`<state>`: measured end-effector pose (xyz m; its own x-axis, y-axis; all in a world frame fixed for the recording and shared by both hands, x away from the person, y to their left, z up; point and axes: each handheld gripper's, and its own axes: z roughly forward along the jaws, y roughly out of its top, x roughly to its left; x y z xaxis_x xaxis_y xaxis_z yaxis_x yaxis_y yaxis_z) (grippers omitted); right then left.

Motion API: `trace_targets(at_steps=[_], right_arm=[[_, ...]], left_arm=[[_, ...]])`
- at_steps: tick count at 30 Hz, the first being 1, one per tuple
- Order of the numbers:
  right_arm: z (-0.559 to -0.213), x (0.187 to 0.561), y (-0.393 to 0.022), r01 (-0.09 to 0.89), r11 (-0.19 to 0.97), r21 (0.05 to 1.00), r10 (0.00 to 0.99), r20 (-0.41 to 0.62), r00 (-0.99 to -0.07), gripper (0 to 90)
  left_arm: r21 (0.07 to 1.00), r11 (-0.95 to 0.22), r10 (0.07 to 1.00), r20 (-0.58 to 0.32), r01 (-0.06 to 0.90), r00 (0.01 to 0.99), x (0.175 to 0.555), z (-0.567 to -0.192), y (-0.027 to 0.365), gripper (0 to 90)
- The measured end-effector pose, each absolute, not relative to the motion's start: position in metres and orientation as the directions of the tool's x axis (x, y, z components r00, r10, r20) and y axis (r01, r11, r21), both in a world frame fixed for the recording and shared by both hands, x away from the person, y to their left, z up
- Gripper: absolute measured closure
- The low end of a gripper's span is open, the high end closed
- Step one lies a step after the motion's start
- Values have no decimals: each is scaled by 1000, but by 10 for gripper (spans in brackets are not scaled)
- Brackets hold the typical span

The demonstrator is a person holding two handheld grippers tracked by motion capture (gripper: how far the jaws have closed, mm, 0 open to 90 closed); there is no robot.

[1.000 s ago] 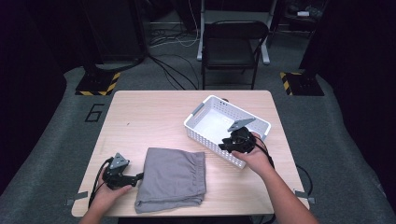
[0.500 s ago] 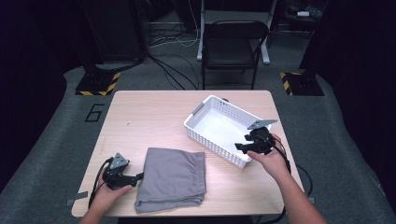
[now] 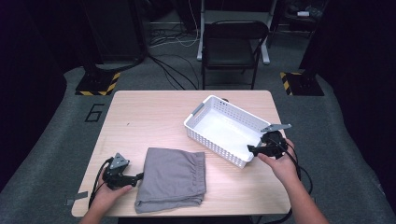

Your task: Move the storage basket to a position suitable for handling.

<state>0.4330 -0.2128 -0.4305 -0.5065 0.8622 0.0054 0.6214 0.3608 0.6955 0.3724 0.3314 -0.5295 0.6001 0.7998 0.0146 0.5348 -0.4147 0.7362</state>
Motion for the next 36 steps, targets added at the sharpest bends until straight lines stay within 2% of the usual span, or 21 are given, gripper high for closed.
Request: trace_targets(at_steps=[10,19,26,34,36], right_arm=[[-438,432,-214,643,364,673,882,-27,-471,288],[-439,431,-223,675,303,673,897,38,-440,284],[-443,431,-228,692,329,643,909,-17,-416,291],[-450,428,-236,742,245,624,924,82,-374,320],[-450,429,-234,734,248,632,926,67,-370,335]], left_arm=[[738,-410,801,11,536,598,372,-530,331,142],[738,-411,801,12,535,599,372,-530,331,142],[736,-413,800,13,536,600,372,-529,331,142],[738,-411,801,11,536,598,372,-530,331,142],[737,-413,801,13,536,599,372,-530,331,142]])
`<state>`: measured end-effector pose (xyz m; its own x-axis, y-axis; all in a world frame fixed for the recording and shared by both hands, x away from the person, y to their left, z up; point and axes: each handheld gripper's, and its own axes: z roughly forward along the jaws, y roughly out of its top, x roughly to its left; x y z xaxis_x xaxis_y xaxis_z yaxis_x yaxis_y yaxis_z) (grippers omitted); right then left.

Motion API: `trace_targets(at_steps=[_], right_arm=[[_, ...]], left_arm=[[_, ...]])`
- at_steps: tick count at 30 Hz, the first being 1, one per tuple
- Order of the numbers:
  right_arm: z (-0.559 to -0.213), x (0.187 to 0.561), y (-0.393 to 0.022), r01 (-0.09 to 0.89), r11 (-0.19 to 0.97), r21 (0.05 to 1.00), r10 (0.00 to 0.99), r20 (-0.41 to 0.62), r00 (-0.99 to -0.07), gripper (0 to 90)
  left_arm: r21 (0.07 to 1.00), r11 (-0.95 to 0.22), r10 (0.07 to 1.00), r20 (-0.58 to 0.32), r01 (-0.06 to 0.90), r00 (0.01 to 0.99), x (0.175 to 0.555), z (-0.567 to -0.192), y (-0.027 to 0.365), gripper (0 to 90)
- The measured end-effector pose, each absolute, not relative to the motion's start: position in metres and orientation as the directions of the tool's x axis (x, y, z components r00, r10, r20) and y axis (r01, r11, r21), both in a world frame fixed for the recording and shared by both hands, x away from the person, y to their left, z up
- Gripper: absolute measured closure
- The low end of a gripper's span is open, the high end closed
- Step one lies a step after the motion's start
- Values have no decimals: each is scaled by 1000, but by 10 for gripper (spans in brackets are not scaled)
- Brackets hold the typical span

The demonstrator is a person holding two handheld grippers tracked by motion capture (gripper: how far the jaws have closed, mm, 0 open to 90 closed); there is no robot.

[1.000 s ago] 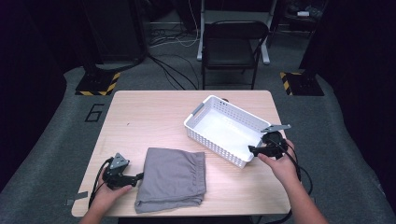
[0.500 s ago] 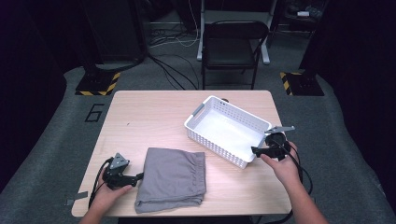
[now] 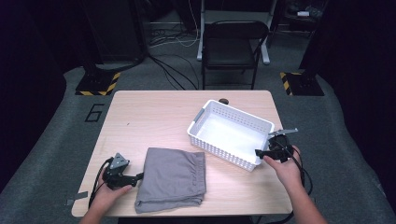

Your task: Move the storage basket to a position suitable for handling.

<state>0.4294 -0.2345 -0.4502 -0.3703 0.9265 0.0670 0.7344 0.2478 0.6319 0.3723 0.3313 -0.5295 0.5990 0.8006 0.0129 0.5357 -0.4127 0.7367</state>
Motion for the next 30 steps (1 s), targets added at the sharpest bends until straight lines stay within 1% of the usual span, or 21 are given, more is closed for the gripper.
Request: trace_targets(at_steps=[2,7,17,19,22,25,30], right_arm=[[-450,431,-232,734,239,636,928,73,-365,351],[-449,441,-224,730,259,632,921,66,-384,368],[-449,463,-202,727,271,631,915,67,-398,443],[-448,473,-194,724,281,630,917,45,-395,475],[-448,479,-188,721,292,629,916,31,-399,491],[-448,489,-179,703,330,630,904,3,-427,505],[-448,500,-165,689,360,629,892,-15,-453,533]], left_arm=[[738,-411,801,12,535,599,372,-530,331,142],[737,-412,801,12,536,599,372,-530,331,142],[738,-411,801,12,536,598,372,-530,331,142],[738,-409,802,10,536,597,372,-530,331,142],[738,-411,801,12,536,599,372,-530,331,142],[738,-410,801,11,536,598,372,-530,331,142],[739,-408,802,9,537,597,372,-530,331,142]])
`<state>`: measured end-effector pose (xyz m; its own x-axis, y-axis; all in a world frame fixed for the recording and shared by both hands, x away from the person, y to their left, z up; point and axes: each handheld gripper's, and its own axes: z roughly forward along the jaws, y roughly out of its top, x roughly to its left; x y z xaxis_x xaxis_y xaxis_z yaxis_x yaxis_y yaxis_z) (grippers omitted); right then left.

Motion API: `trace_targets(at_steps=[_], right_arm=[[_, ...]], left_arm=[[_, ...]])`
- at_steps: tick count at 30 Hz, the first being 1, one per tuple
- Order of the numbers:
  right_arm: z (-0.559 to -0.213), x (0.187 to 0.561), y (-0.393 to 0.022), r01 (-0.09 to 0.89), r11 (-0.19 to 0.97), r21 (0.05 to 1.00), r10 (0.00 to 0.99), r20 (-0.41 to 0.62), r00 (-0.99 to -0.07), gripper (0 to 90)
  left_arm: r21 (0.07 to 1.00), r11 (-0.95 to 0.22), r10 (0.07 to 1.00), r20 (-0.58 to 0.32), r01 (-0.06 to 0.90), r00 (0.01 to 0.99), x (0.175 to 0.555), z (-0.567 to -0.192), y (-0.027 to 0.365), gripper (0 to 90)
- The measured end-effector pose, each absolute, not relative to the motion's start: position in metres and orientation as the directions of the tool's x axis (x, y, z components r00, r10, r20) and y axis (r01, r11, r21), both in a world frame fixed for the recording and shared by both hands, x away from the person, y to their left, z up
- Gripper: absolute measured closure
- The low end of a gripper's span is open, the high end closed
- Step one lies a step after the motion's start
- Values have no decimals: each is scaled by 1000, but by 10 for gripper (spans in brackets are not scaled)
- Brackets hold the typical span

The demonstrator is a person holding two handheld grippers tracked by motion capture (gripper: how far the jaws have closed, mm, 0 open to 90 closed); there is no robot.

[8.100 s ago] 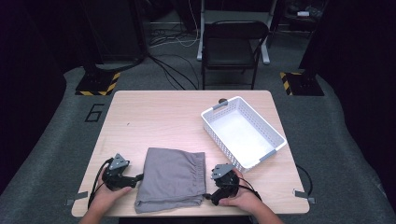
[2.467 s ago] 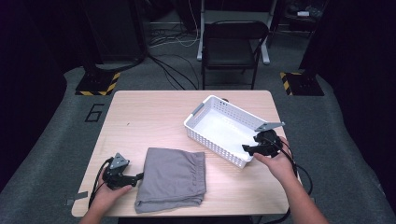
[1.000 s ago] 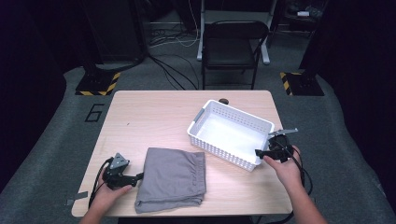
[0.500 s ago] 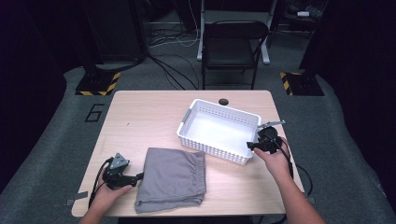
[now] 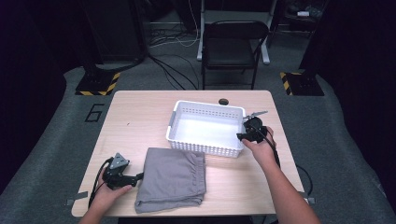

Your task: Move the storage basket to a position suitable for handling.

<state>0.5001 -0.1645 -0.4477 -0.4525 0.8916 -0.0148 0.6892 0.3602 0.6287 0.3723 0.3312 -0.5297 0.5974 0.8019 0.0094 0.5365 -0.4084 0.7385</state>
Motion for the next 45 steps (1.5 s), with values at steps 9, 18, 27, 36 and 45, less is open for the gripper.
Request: trace_targets(at_steps=[9,18,27,36,45], right_arm=[[-448,514,-143,675,377,634,875,-7,-483,557],[-447,523,-121,661,421,621,853,-24,-521,557],[-447,529,-108,639,451,623,832,-33,-554,570],[-448,529,-102,652,434,622,837,-11,-547,581],[-447,525,-103,655,416,630,841,7,-541,523]], left_arm=[[739,-410,798,7,535,602,372,-530,331,145],[739,-409,798,6,535,602,372,-530,331,145],[739,-410,798,7,535,602,372,-530,331,145],[739,-410,798,7,535,602,372,-530,331,145],[738,-411,798,7,535,602,372,-530,331,145]])
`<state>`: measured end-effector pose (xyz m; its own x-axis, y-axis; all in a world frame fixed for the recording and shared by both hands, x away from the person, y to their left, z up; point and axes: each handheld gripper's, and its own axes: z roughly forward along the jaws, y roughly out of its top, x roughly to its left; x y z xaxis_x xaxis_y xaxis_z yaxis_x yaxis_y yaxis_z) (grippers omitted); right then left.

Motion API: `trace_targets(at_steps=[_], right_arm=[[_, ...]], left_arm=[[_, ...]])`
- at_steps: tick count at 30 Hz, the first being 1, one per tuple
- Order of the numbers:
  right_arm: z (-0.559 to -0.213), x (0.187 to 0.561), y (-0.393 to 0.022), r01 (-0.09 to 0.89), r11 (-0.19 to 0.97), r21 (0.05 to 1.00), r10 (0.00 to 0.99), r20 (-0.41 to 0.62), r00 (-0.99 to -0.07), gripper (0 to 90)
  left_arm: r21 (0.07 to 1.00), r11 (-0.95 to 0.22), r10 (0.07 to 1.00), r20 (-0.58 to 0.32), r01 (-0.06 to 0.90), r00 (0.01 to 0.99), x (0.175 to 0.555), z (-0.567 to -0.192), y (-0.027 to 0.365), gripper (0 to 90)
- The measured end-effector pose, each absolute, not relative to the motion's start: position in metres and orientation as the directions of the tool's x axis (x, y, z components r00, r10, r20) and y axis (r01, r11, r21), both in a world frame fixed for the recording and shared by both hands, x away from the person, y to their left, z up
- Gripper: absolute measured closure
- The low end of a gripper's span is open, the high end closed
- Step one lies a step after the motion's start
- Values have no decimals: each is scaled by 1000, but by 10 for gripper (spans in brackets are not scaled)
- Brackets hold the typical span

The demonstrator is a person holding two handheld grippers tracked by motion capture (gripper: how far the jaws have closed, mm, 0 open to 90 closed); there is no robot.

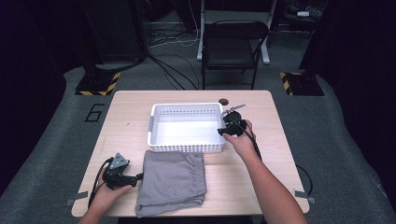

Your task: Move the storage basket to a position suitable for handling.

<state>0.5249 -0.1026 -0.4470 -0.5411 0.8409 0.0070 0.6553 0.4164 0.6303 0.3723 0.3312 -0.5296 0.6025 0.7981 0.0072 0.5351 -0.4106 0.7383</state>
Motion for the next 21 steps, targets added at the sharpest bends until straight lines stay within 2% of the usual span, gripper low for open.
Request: trace_targets(at_steps=[12,21], right_arm=[[-424,508,-117,630,378,679,846,23,-532,451],[-409,469,-125,566,393,724,804,28,-594,430]], left_arm=[[738,-419,791,11,529,611,373,-530,332,138],[745,-412,794,11,524,608,372,-531,331,138]])
